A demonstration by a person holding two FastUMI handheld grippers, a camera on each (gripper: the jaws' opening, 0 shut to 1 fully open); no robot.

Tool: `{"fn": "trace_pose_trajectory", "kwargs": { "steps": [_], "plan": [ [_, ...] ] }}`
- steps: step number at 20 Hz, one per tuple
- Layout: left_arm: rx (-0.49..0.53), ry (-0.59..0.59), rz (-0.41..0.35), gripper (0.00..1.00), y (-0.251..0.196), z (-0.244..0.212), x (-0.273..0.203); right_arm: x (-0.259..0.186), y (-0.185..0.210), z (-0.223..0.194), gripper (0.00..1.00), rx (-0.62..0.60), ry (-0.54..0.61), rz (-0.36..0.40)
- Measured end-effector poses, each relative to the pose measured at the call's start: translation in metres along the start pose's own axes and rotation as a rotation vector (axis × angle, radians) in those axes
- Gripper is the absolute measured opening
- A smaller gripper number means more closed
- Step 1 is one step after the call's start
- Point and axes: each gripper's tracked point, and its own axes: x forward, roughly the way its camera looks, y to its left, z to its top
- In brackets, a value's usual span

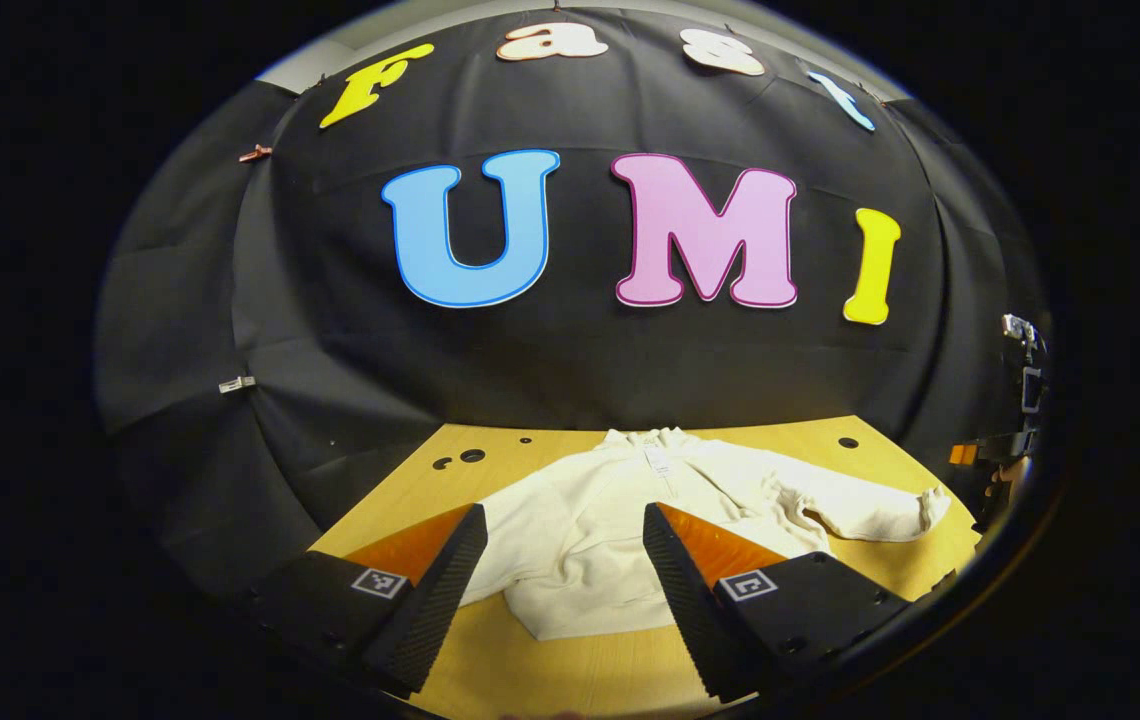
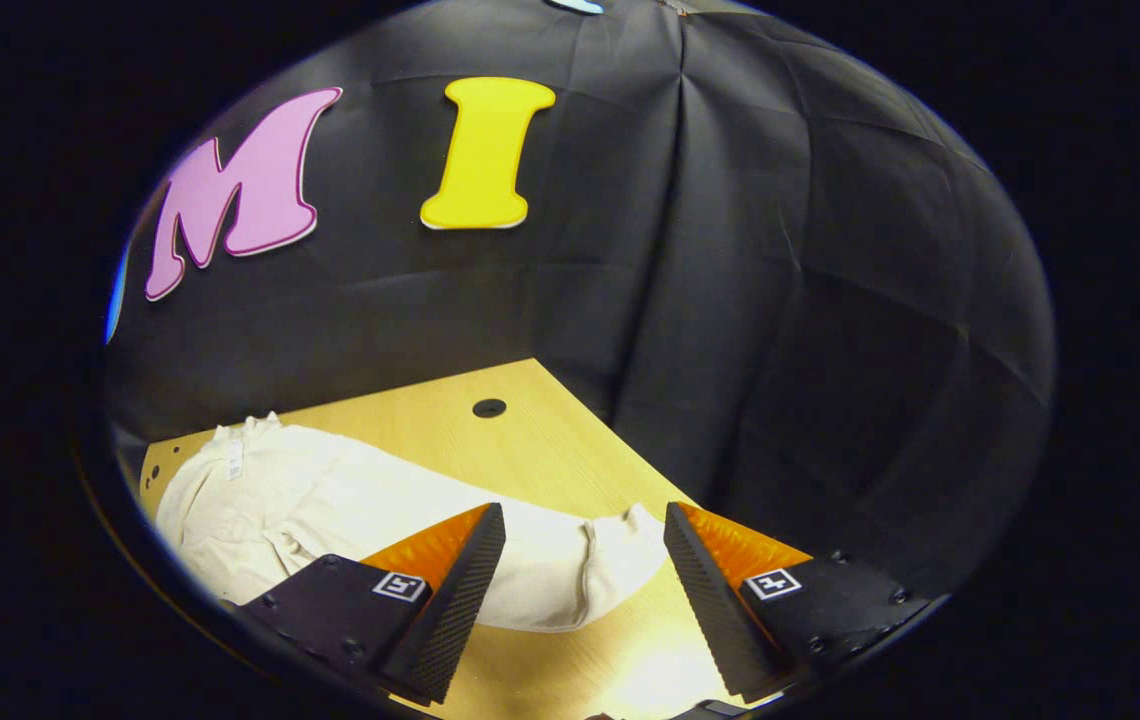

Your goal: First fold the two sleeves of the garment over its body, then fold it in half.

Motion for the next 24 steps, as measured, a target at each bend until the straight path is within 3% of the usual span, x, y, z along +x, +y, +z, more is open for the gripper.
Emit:
{"fn": "trace_pose_trajectory", "kwargs": {
  "steps": [9,18,23,24],
  "plan": [
    [0.002,0.053,0.097,0.96,0.027,-0.014,0.006,0.053,-0.029,-0.078,1.0,0.056,0.224,-0.067],
    [0.033,0.068,0.089,0.97,0.021,-0.016,0.003,0.082,-0.03,-0.125,1.0,0.084,0.377,-0.053],
    [-0.013,0.068,0.068,0.98,0.015,-0.012,0.003,0.082,-0.022,-0.125,0.89,0.07,0.381,-0.004],
    [-0.006,0.068,0.066,0.98,0.015,-0.012,0.003,0.084,-0.019,-0.125,0.79,0.046,0.376,0.012]
  ]
}}
